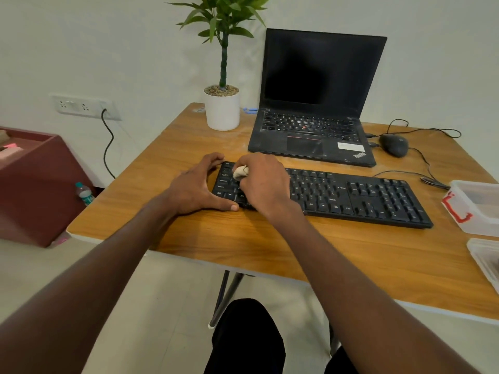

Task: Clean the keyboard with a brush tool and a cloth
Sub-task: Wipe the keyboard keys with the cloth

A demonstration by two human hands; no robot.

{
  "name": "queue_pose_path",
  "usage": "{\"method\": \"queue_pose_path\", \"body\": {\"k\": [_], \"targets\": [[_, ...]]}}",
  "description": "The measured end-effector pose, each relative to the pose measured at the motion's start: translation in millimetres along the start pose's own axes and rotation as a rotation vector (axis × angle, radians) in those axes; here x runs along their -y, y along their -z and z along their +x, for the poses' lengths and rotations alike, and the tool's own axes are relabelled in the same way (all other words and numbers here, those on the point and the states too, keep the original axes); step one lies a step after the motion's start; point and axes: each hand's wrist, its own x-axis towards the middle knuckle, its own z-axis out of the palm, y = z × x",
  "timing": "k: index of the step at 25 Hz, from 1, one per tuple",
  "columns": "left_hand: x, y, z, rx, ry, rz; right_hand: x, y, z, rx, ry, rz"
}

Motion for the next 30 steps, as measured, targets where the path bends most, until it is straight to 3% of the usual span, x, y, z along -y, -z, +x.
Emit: {"method": "queue_pose_path", "body": {"k": [6, 12, 15, 17, 20, 21, 24, 30], "targets": [[-1, 0, 0, -0.015, -0.005, -0.017, 16, -11, 8, 0.116, 0.088, 0.143], [0, 1, 1, 0.002, -0.001, 0.012, -10, 21, 7, 0.090, -0.034, -0.249], [1, 1, 1, 0.003, -0.004, 0.024, -1, 18, 5, 0.081, 0.028, -0.329], [2, 1, 1, 0.001, 0.003, 0.014, 7, 4, 8, 0.084, 0.096, -0.220], [0, 1, 1, -0.005, 0.006, 0.004, 13, -5, 12, 0.119, 0.025, 0.265], [0, 1, 0, -0.010, 0.002, 0.002, 14, -6, 12, 0.106, 0.024, 0.314], [0, 2, 0, -0.013, -0.005, 0.000, 10, -7, 9, 0.070, 0.079, 0.133], [2, 1, 2, 0.010, -0.008, -0.005, -13, 16, 14, 0.002, -0.049, -0.219]]}}
